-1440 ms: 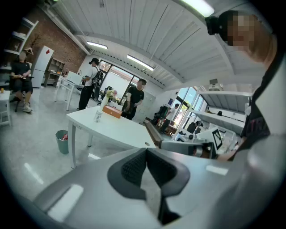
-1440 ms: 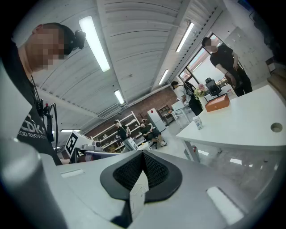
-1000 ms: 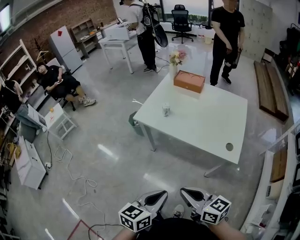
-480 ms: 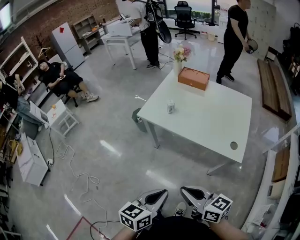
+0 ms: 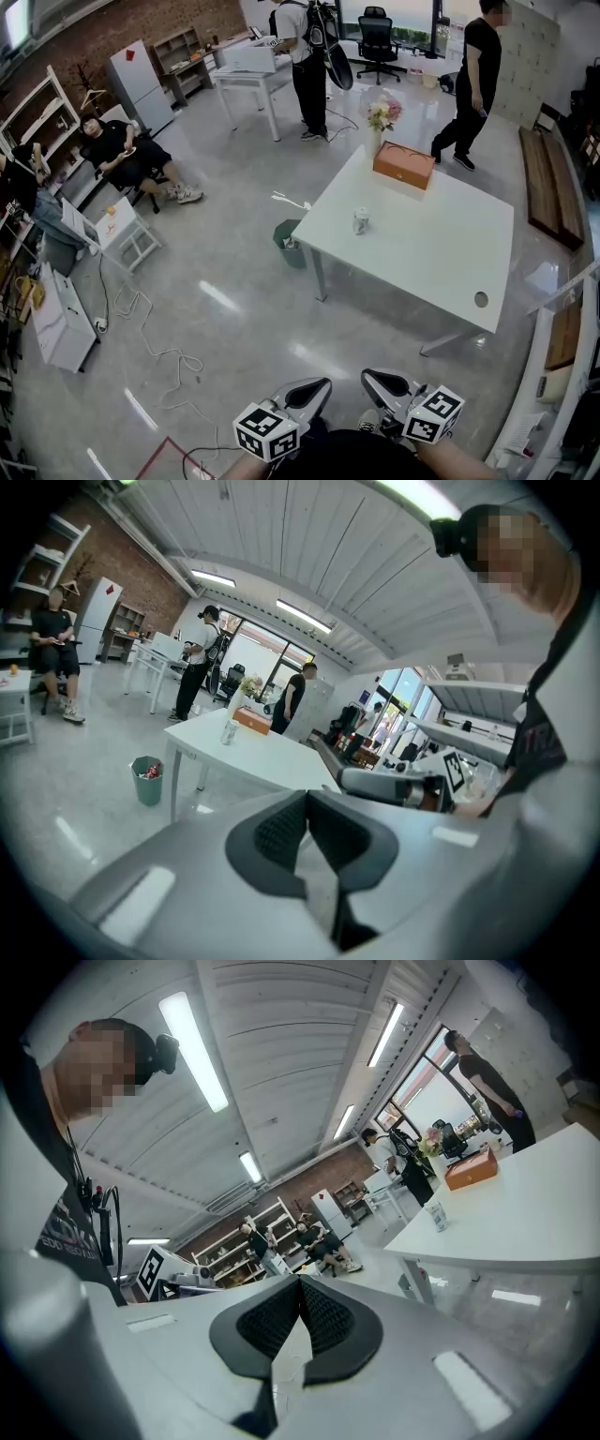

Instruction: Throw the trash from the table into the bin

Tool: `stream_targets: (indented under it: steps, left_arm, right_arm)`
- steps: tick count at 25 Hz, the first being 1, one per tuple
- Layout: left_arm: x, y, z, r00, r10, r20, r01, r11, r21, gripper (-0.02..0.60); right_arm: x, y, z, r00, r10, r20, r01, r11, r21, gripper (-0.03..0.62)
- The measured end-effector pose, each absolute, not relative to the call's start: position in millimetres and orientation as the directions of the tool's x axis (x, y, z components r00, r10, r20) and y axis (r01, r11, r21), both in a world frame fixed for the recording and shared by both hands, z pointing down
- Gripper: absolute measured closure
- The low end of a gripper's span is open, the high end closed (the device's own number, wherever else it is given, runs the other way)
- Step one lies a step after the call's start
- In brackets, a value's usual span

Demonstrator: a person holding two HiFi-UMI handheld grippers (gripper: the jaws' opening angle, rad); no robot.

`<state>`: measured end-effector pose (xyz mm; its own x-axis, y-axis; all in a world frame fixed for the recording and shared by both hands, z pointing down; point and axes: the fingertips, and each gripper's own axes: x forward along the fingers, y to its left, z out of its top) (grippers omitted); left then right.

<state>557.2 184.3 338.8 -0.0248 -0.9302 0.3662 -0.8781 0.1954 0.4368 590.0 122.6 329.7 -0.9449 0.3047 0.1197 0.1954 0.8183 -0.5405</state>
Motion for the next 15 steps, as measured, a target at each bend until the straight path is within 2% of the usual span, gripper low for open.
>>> stream_targets:
  steps: [15]
  left_arm:
    - [423.4, 270.9, 332.0, -0.043, -0.932, 0.359, -0.886, 0.202, 0.418, 0.575]
  right_arm:
    - [458.7, 181.8, 324.8, -0.97, 0.227, 0.087, 0.143, 0.821, -0.552, 0.507]
